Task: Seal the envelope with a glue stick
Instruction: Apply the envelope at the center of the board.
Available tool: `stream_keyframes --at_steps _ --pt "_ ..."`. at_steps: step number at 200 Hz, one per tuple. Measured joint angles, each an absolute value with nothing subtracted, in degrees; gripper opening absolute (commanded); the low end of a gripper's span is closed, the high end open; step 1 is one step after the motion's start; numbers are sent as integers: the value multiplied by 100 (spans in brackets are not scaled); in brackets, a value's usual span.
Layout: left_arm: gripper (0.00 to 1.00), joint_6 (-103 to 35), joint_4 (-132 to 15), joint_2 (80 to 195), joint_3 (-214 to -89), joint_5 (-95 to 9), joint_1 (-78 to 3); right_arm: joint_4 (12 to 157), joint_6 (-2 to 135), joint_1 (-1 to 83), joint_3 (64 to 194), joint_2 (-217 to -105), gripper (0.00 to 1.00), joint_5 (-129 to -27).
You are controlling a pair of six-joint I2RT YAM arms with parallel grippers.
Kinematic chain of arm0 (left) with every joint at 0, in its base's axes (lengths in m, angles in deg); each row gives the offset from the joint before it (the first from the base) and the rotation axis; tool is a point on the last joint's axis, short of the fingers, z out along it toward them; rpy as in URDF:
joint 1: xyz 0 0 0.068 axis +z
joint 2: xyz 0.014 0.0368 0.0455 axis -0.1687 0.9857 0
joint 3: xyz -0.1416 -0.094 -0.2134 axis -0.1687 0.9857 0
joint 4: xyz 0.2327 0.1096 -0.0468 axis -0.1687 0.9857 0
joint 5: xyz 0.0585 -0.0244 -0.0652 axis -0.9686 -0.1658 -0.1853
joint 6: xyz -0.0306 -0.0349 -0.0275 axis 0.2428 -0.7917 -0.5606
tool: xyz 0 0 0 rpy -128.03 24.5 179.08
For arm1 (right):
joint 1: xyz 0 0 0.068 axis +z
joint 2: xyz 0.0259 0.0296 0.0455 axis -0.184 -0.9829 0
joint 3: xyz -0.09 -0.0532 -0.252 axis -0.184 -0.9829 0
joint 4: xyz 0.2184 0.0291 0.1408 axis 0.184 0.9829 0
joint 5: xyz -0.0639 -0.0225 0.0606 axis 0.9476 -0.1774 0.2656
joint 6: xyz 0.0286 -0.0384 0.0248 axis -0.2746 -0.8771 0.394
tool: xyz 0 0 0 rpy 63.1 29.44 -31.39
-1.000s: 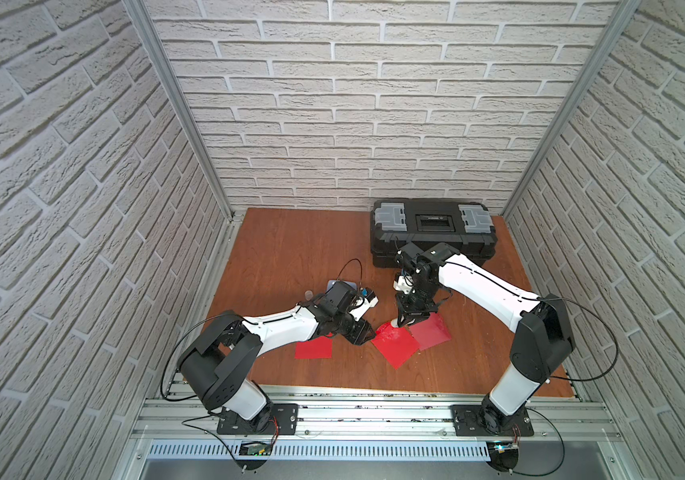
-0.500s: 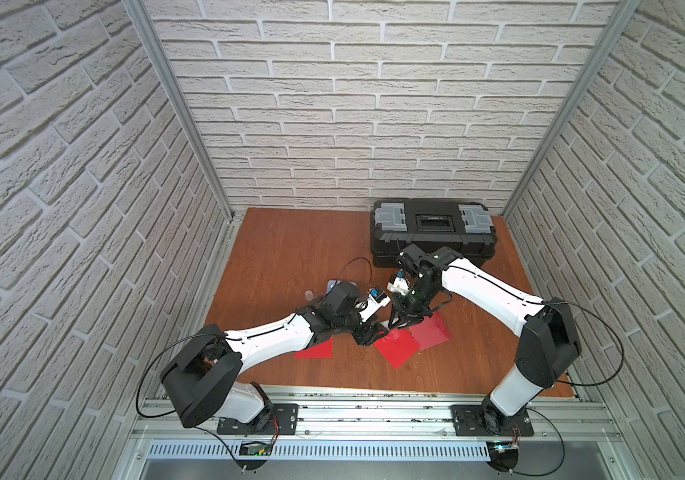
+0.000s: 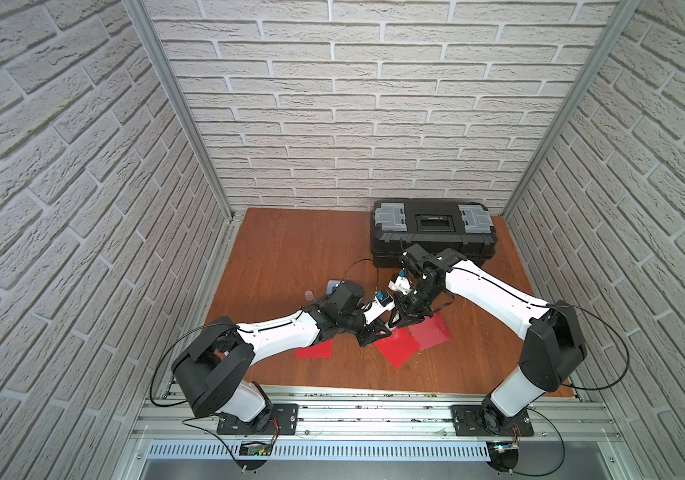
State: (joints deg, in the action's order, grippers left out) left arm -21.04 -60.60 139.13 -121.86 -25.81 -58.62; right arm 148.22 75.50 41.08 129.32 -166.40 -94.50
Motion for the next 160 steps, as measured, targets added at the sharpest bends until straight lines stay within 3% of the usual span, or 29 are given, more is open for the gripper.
stream_keyframes --at_steps 43,65,82,134,160 --pt "4 -2076 -6216 13929 -12206 -2581 -5894 14615 7908 4176 12845 -16408 7 -9124" --pt "2 -2124 -6316 13929 -12204 -2609 -5890 14344 8160 4261 12681 -16177 31 -8860" --pt "1 -2205 -6412 13929 -12201 -2631 -5890 14103 8350 4305 12495 -15976 40 -8571" --pt "0 -2349 -6498 13929 -12201 -2712 -5890 13288 9014 4528 11883 -15475 43 -7931" --pt "0 -2428 -6511 13948 -12201 -2738 -5890 12916 9277 4609 11662 -15346 39 -7773"
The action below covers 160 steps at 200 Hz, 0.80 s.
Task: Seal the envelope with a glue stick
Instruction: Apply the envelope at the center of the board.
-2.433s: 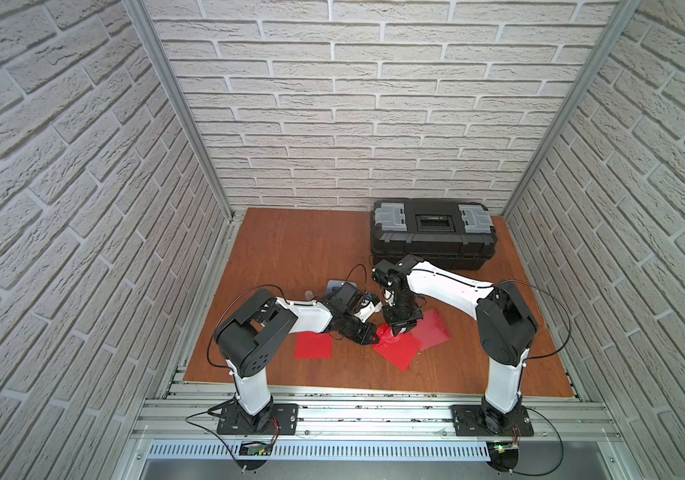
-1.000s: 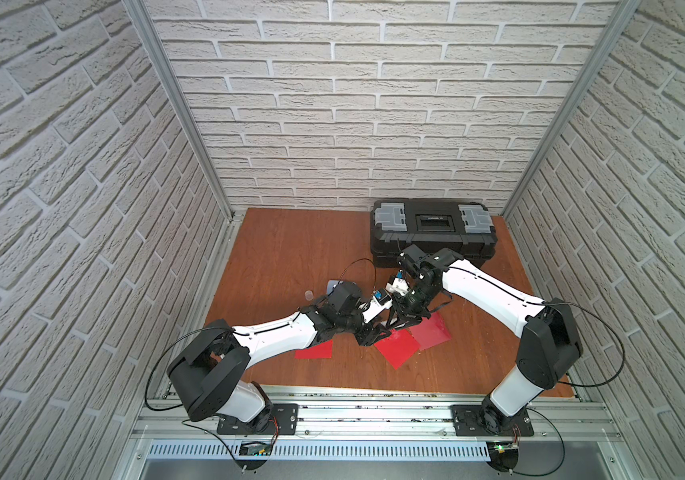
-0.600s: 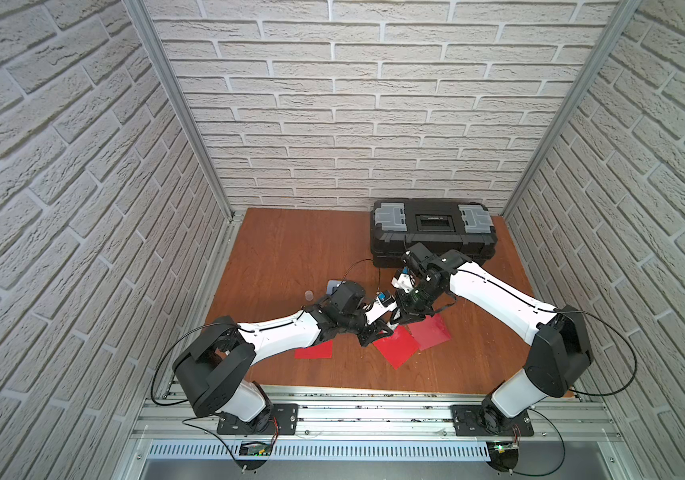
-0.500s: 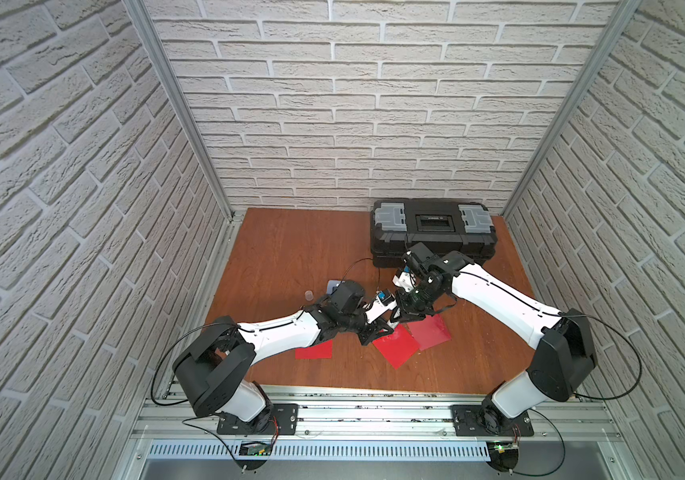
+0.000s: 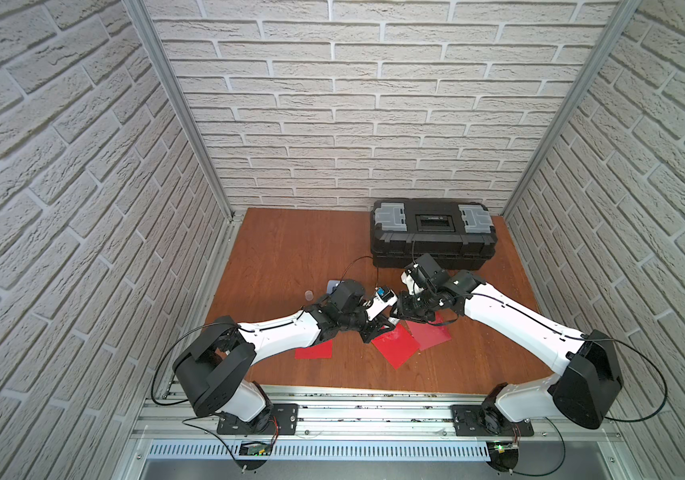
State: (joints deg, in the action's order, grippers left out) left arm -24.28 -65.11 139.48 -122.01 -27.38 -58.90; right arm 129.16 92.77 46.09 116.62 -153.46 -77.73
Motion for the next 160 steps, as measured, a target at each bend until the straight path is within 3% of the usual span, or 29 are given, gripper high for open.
stream_keyframes --at_steps 33,57,75,92,107,160 --pt "0 -2478 -6515 13994 -12201 -2773 -5890 12475 9611 4720 11391 -15228 34 -7609" --pt "0 -2480 -6489 14018 -12201 -2801 -5892 12265 9795 4836 11249 -15158 12 -7443" --pt "15 -2482 -6449 14029 -12201 -2843 -5894 12193 9830 4917 11201 -15152 3 -7314" --pt "32 -2485 -6449 14025 -12201 -2913 -5897 12178 9825 4971 11201 -15145 2 -7172" --pt "38 -2552 -6474 13990 -12201 -3031 -5901 12125 9797 5037 11197 -15112 3 -6980" --pt "43 -2736 -6356 13673 -11898 -3461 -5903 11402 9023 5557 10753 -14798 3 -6300"
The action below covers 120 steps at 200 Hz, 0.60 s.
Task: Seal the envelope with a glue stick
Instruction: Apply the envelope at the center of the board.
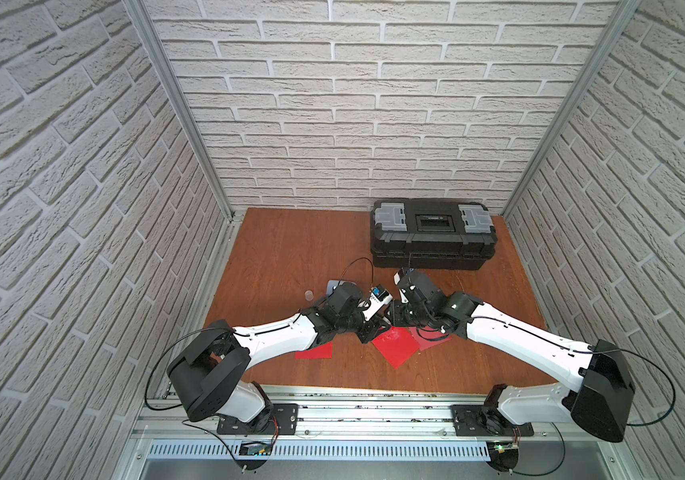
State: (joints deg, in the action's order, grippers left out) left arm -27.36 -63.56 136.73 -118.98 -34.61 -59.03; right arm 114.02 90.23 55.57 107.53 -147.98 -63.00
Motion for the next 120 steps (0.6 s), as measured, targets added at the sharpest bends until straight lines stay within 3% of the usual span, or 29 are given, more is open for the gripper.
stream_keyframes --at_steps 57,120 --pt "50 -2747 -6034 13610 -11548 -3632 -5894 10449 8359 5680 9715 -14439 3 -5668" --pt "46 -2832 -6082 14136 -11579 -3656 -5827 9218 7749 5680 8607 -14050 3 -5559"
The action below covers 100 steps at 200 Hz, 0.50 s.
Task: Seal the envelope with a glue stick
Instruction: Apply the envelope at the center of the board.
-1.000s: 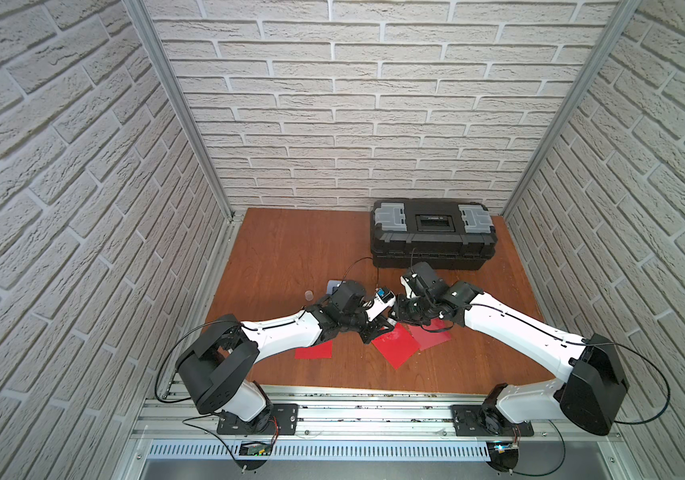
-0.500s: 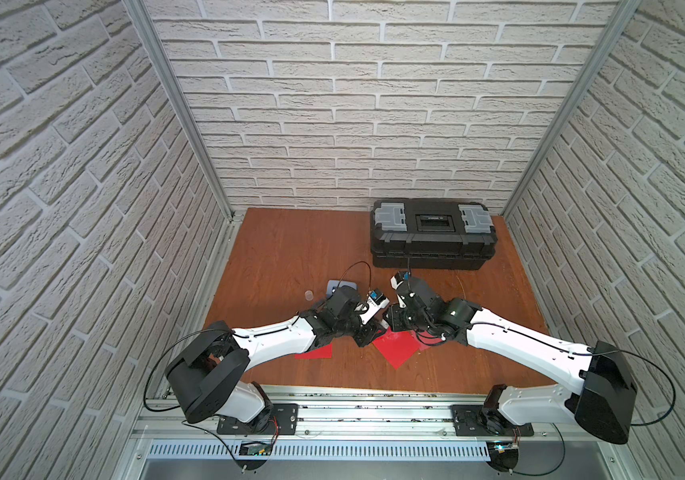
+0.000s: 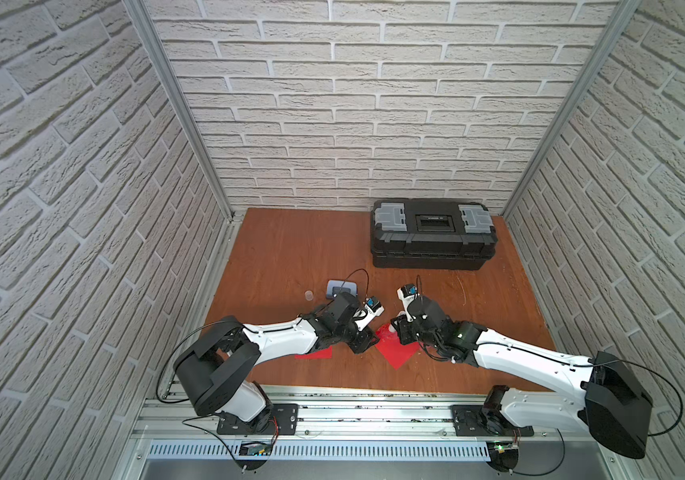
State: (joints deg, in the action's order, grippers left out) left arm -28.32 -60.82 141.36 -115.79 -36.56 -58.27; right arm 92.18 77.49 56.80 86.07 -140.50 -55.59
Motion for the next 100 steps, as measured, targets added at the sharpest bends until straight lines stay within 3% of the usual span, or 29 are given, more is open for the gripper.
stream_keyframes --at_steps 68,100 --pt "34 -2966 -6010 14775 -11900 -4027 -5831 7240 6610 5680 7468 -13930 3 -6130" --pt "16 -3029 -6052 14912 -12011 -4095 -5844 6519 6046 5680 7184 -14140 3 -6425"
